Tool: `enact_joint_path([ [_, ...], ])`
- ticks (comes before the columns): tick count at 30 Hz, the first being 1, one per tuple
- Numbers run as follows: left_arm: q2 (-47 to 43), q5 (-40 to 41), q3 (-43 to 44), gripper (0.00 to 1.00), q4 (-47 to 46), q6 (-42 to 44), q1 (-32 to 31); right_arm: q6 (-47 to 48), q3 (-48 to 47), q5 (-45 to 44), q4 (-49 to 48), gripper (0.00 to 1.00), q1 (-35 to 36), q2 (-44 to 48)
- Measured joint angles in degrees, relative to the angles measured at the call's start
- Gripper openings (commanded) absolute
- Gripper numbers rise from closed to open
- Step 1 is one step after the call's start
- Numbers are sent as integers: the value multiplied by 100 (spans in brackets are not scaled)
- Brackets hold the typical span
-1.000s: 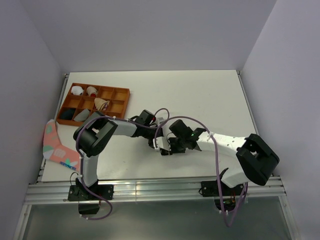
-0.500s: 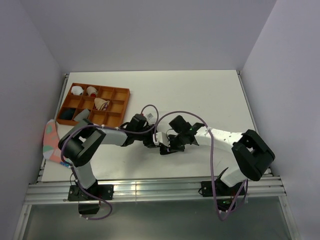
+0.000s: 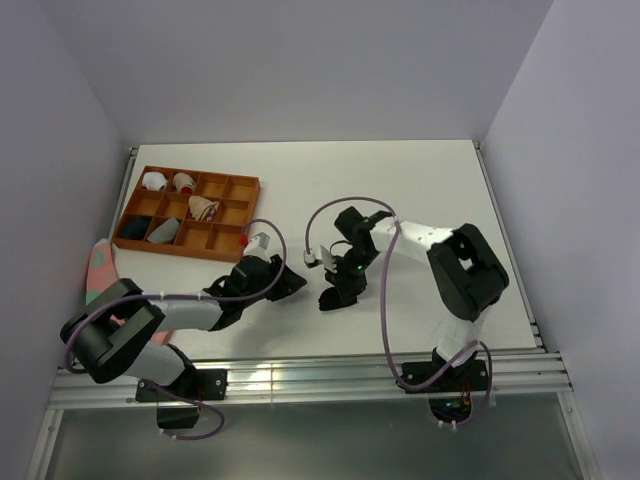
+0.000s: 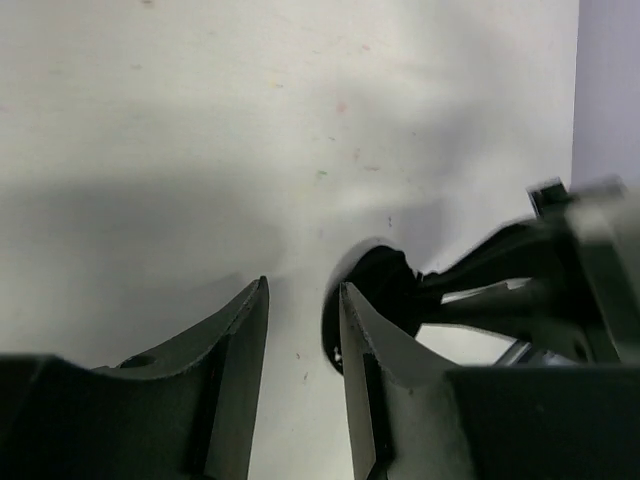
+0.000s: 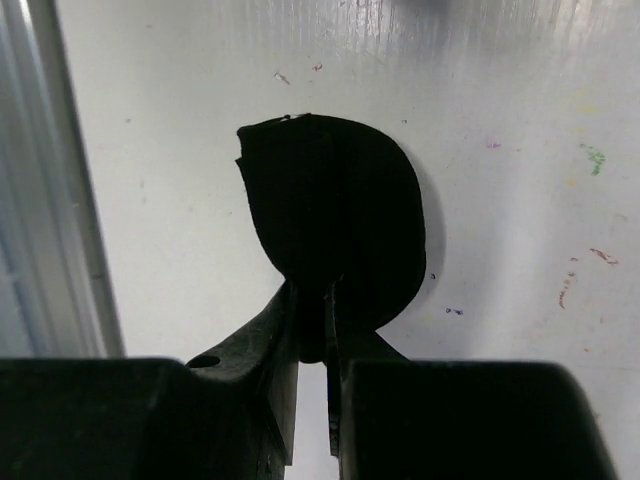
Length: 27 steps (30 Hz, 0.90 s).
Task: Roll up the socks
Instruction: Roll the sock at the center of the board.
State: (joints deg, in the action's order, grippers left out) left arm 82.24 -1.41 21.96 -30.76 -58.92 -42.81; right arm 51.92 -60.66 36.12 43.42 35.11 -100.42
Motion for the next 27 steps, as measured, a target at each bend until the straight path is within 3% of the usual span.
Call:
enact_joint_path([
  [7, -382, 752, -116, 45, -551, 1220, -1045, 278, -1270, 697, 1659, 10, -396, -1311],
  [12, -332, 603, -74, 46, -726, 2205, -1178, 282, -1659, 887, 2385, 10, -442, -1847],
  [18, 164, 13, 284, 47, -807, 2793, -1211, 144, -1668, 876, 2605, 10, -442, -1945],
  [27, 968, -780, 531, 46, -984, 2946, -1366, -57, -1668, 826, 2601, 10, -442, -1950],
])
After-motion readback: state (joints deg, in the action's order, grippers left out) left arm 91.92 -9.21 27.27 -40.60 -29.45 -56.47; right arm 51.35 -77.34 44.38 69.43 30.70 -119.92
